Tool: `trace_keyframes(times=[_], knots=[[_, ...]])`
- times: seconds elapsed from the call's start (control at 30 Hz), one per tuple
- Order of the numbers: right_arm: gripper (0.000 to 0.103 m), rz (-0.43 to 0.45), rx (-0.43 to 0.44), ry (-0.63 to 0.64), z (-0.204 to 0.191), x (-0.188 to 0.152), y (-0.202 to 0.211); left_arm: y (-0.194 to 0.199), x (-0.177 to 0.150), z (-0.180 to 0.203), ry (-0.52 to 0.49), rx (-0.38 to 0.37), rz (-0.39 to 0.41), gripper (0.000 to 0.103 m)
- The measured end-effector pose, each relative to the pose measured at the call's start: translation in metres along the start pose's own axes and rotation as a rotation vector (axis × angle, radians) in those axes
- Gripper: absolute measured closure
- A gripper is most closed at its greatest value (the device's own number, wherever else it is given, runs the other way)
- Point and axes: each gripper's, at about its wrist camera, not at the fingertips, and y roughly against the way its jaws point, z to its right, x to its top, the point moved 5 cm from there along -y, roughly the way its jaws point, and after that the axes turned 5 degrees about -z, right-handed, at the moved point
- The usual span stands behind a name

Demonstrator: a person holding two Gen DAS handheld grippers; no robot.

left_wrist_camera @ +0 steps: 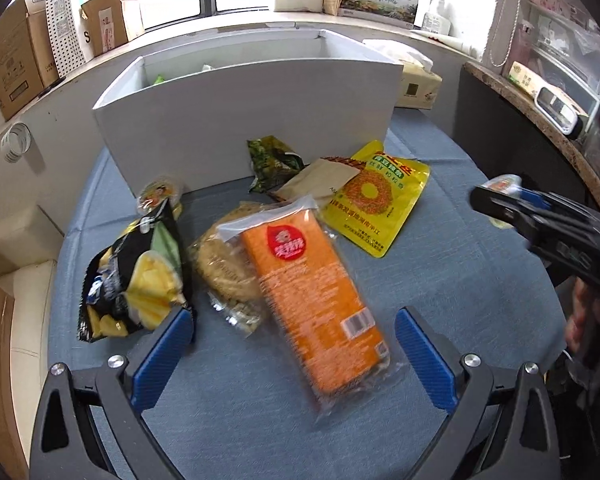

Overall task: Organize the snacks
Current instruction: 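Grasp the clear jelly cup with the right tool while the left tool grasps the orange packet, then lift and carry the jelly cup and orange packet over the white box with both tools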

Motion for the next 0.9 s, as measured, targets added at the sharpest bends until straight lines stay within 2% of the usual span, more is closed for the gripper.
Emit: trace_keyframes(times=[0.07, 0.2, 0.33, 0.43, 0.47, 0.5, 0.53, 0.57, 0.6, 0.7, 0.83, 0.87, 0.9], knots=[[0.056, 0.023, -0.015, 0.001, -0.002, -0.005, 0.012, -0.010, 0.008, 0.006, 0.027, -0.003, -0.010, 0.000], [0.056, 0.063, -0.017, -0.036, 0.000, -0.015, 0.033, -0.034, 0.021, 0.018, 0.098, 0.083, -0.046, 0.000], [0.056, 0.065, -0.025, -0.038, 0.004, -0.020, 0.042, -0.047, 0.023, 0.028, 0.128, 0.206, -0.063, 0.000], [0.056, 0.069, -0.025, -0.049, 0.008, -0.022, 0.046, -0.057, 0.021, 0.033, 0.131, 0.219, -0.075, 0.000], [0.056, 0.070, -0.025, -0.051, 0.008, -0.022, 0.046, -0.058, 0.019, 0.033, 0.124, 0.246, -0.073, 0.008], [0.056, 0.070, -0.024, -0.051, 0.010, -0.022, 0.046, -0.058, 0.018, 0.033, 0.114, 0.280, -0.070, 0.021], [0.056, 0.070, -0.023, -0.052, 0.010, -0.022, 0.046, -0.056, 0.018, 0.032, 0.106, 0.297, -0.062, 0.023], [0.056, 0.069, -0.019, -0.053, 0.010, -0.022, 0.045, -0.054, 0.017, 0.032, 0.103, 0.278, -0.062, 0.026], [0.056, 0.070, -0.015, -0.054, 0.009, -0.022, 0.044, -0.051, 0.017, 0.031, 0.109, 0.267, -0.062, 0.033], [0.056, 0.071, -0.003, -0.053, 0.006, -0.023, 0.043, -0.041, 0.014, 0.024, 0.120, 0.236, -0.053, 0.041], [0.056, 0.069, 0.001, -0.040, 0.001, -0.023, 0.042, -0.025, 0.015, 0.020, 0.118, 0.213, -0.020, 0.047], [0.056, 0.070, 0.003, -0.039, 0.000, -0.022, 0.042, -0.020, 0.015, 0.019, 0.114, 0.215, -0.011, 0.051], [0.056, 0.070, 0.005, -0.038, 0.000, -0.022, 0.043, -0.014, 0.017, 0.019, 0.109, 0.204, 0.008, 0.064]])
